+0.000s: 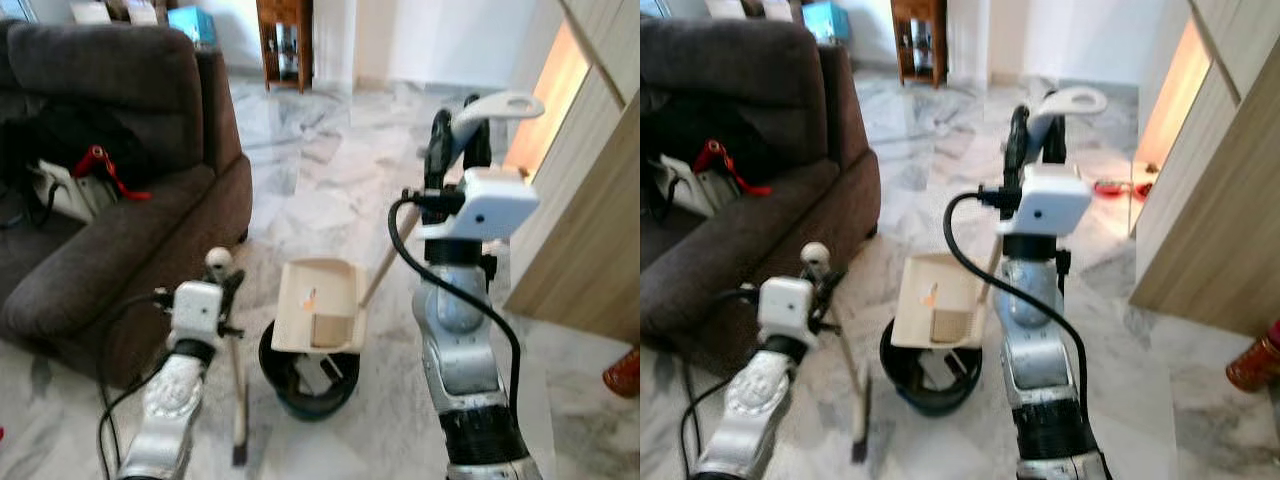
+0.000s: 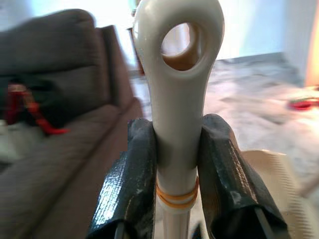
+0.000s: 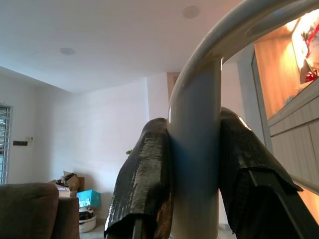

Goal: Sweep floor

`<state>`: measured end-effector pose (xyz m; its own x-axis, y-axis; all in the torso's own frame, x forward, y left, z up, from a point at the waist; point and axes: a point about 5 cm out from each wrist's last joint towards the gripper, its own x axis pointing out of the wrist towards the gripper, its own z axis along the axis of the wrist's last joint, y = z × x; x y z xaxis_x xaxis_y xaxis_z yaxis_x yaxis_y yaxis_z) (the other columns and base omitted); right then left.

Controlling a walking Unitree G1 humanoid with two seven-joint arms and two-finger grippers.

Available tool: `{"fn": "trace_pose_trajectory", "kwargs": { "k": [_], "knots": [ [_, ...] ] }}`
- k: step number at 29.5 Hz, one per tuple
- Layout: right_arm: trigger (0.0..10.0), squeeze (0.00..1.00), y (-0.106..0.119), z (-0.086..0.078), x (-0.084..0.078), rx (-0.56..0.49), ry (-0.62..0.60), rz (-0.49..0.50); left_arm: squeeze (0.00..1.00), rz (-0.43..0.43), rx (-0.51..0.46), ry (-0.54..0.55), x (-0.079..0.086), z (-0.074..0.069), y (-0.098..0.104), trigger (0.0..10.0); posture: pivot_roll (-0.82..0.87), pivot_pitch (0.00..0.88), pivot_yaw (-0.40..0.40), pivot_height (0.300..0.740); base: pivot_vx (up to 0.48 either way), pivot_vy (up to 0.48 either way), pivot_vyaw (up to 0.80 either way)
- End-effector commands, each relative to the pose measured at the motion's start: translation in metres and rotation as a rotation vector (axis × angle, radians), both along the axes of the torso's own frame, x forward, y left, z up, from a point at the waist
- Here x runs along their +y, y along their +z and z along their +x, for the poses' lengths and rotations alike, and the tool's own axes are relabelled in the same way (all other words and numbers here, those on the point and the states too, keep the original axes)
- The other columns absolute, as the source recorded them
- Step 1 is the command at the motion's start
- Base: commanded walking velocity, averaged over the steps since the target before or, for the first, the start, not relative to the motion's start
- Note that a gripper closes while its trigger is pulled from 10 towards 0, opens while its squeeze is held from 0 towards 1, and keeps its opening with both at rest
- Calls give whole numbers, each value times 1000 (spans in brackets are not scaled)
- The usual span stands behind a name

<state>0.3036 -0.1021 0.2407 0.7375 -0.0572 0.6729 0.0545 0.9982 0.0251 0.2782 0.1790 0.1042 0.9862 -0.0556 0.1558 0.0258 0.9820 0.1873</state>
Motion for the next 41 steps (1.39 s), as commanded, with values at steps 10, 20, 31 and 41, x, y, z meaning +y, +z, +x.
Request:
{"fn": "trace_pose_trajectory", "kwargs": {
  "k": [10,20,31,41],
  "knots": [
    [10000,0,22,-13,18,-167,45,-99,0,25,-23,89,18,-16,19,10000,-3,0,32,740,0,0,0],
    [10000,0,21,-26,48,-212,149,-149,0,19,-23,42,10,-13,22,10000,-4,0,37,740,0,0,0],
    [10000,0,16,-45,81,-279,252,-261,0,9,-16,29,6,-13,23,10000,0,0,36,740,0,0,0],
    [10000,0,14,-60,100,-393,273,-438,0,9,-13,12,2,-13,22,10000,-4,0,33,740,0,0,0]
  ]
}}
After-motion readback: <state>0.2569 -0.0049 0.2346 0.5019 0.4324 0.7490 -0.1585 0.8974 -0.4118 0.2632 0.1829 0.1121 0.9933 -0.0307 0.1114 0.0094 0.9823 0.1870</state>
